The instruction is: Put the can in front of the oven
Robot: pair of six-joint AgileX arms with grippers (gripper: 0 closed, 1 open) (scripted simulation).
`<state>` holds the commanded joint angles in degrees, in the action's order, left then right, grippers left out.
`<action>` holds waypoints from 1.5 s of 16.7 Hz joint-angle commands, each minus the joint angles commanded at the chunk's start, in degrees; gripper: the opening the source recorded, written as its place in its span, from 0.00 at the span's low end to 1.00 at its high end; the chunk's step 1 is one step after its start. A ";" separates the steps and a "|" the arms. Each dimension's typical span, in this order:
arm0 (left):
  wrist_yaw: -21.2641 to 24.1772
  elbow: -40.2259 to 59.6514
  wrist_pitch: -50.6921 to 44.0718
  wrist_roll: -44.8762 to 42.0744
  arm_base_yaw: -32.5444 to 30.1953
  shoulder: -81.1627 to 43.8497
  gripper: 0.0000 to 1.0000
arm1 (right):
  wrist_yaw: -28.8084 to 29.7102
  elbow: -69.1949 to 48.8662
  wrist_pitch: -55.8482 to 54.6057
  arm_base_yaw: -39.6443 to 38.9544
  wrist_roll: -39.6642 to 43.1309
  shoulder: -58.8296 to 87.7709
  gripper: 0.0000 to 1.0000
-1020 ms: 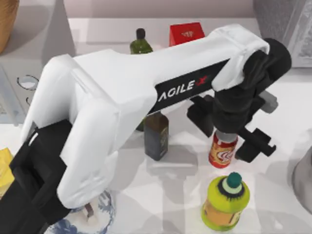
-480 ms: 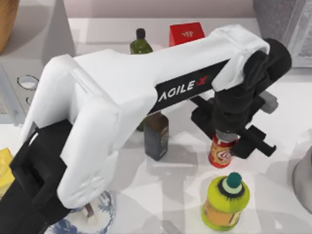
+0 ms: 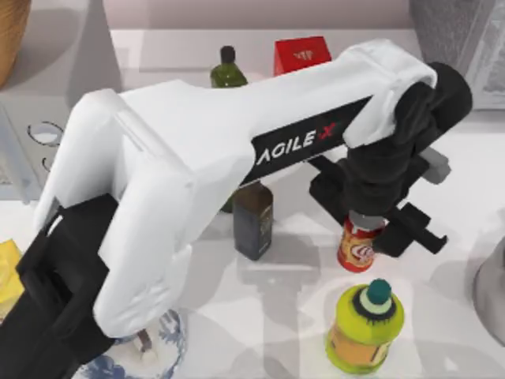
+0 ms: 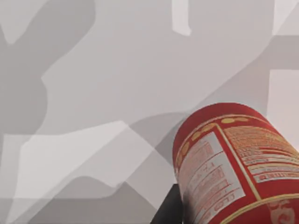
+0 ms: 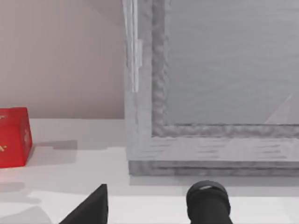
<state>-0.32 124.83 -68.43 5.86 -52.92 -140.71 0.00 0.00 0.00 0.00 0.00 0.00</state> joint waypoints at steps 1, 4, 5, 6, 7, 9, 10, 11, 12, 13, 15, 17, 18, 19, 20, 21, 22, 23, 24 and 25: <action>-0.01 0.80 -0.80 -0.01 -0.08 -0.23 0.00 | 0.00 0.00 0.00 0.00 0.00 0.00 1.00; 0.01 6.44 -5.81 0.10 0.00 -0.48 0.00 | 0.00 0.00 0.00 0.00 0.00 0.00 1.00; 0.01 8.21 -7.55 0.10 -0.02 -0.58 0.00 | 0.00 0.00 0.00 0.00 0.00 0.00 1.00; 0.01 9.39 -8.73 0.10 -0.03 -0.63 0.00 | 0.00 0.00 0.00 0.00 0.00 0.00 1.00; 0.01 9.97 -9.32 0.08 0.01 -0.54 0.00 | 0.00 0.00 0.00 0.00 0.00 0.00 1.00; 0.01 10.04 -9.39 0.07 0.02 -0.51 0.00 | 0.00 0.00 0.00 0.00 0.00 0.00 1.00; -0.02 9.92 -9.25 -0.02 0.04 -0.56 0.00 | 0.00 0.00 0.00 0.00 0.00 0.00 1.00; -0.02 9.92 -9.25 -0.02 0.04 -0.56 0.00 | 0.00 0.00 0.00 0.00 0.00 0.00 1.00; 0.10 9.79 -9.26 -0.35 0.36 0.01 0.00 | 0.00 0.00 0.00 0.00 0.00 0.00 1.00; 0.32 9.49 -9.28 -1.00 1.04 1.18 0.00 | 0.00 0.00 0.00 0.00 0.00 0.00 1.00; 1.01 8.21 -9.32 -3.11 3.49 5.33 0.00 | 0.00 0.00 0.00 0.00 0.00 0.00 1.00; 1.90 5.68 -9.50 -6.08 7.34 11.82 0.00 | 0.00 0.00 0.00 0.00 0.00 0.00 1.00; 2.36 3.83 -9.70 -7.82 9.76 15.75 0.00 | 0.00 0.00 0.00 0.00 0.00 0.00 1.00; 2.82 1.54 -10.01 -9.71 12.47 19.98 0.00 | 0.00 0.00 0.00 0.00 0.00 0.00 1.00; 3.25 -1.21 -10.44 -11.71 15.44 24.39 0.00 | 0.00 0.00 0.00 0.00 0.00 0.00 1.00; 3.65 -4.38 -10.96 -13.80 18.65 28.87 0.00 | 0.00 0.00 0.00 0.00 0.00 0.00 1.00; 3.99 -7.89 -11.52 -15.93 22.10 33.35 0.00 | 0.00 0.00 0.00 0.00 0.00 0.00 1.00; 4.26 -11.62 -12.05 -18.09 25.74 37.75 0.00 | 0.00 0.00 0.00 0.00 0.00 0.00 1.00; 4.46 -15.51 -12.50 -20.26 29.59 42.02 0.00 | 0.00 0.00 0.00 0.00 0.00 0.00 1.00; 4.58 -19.46 -12.80 -22.41 33.63 46.08 0.00 | 0.00 0.00 0.00 0.00 0.00 0.00 1.00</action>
<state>4.26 105.37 -81.24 -16.55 -19.30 -94.63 0.00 0.00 0.00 0.00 0.00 0.00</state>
